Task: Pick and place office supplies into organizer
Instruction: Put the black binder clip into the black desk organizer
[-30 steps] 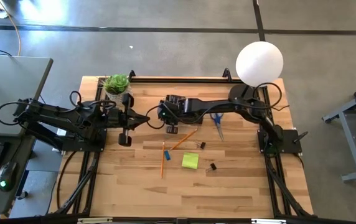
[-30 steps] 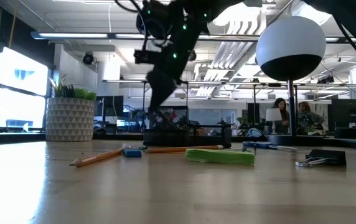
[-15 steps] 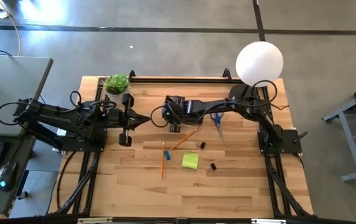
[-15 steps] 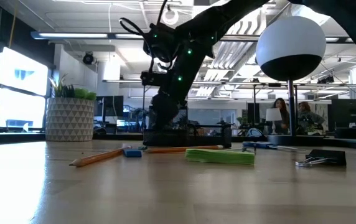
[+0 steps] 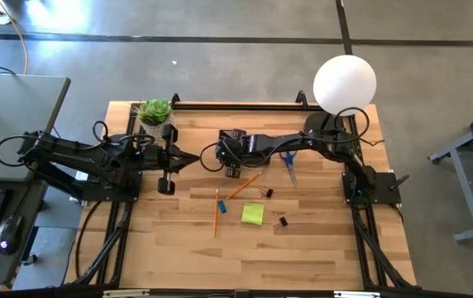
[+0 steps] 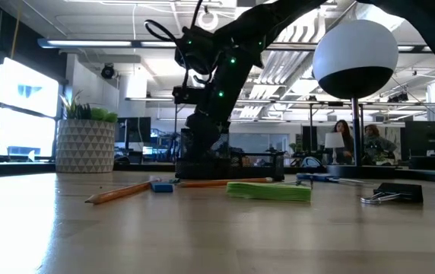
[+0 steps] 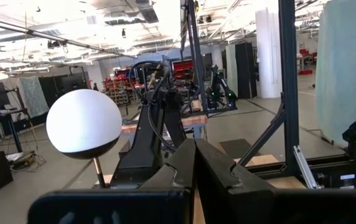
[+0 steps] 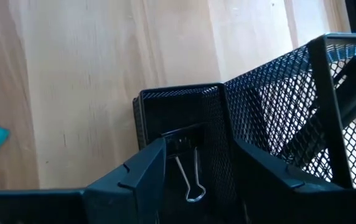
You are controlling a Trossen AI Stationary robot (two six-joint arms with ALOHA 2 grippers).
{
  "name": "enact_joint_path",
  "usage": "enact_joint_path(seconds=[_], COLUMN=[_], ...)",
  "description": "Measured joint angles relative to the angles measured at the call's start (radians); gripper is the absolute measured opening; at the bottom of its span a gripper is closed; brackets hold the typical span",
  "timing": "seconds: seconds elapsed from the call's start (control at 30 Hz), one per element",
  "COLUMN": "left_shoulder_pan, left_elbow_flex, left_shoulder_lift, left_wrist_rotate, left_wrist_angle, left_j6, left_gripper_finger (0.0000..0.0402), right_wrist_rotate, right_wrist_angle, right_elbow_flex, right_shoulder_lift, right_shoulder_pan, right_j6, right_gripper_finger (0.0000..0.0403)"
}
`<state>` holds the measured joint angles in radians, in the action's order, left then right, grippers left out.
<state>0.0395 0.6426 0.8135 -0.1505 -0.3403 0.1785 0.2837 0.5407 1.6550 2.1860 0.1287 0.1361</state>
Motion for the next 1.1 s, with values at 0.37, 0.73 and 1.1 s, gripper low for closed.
enact_joint_path(seconds=[0.37,0.73,1.1], left_shoulder_pan=[0.000,0.000,0.000], left_elbow_flex=[0.000,0.000,0.000], left_shoulder_lift=[0.000,0.000,0.000], left_wrist_rotate=[0.000,0.000,0.000], left_wrist_angle=[0.001,0.001,0.004], left_j6=[0.000,-0.003,-0.006], left_gripper_finger=[0.0001,0.0001,0.0001], right_wrist_rotate=[-0.023,-0.145,-0.132], right_wrist_angle=[0.007,0.028,0.312], right_elbow_flex=[-0.005,-0.002,-0.002], right_shoulder_lift=[-0.046,-0.173,-0.175], right_shoulder_pan=[-0.028,-0.073,-0.204], right_j6=[-0.001,-0.053,-0.137], right_gripper_finger=[0.0179,0.0181,0.0181])
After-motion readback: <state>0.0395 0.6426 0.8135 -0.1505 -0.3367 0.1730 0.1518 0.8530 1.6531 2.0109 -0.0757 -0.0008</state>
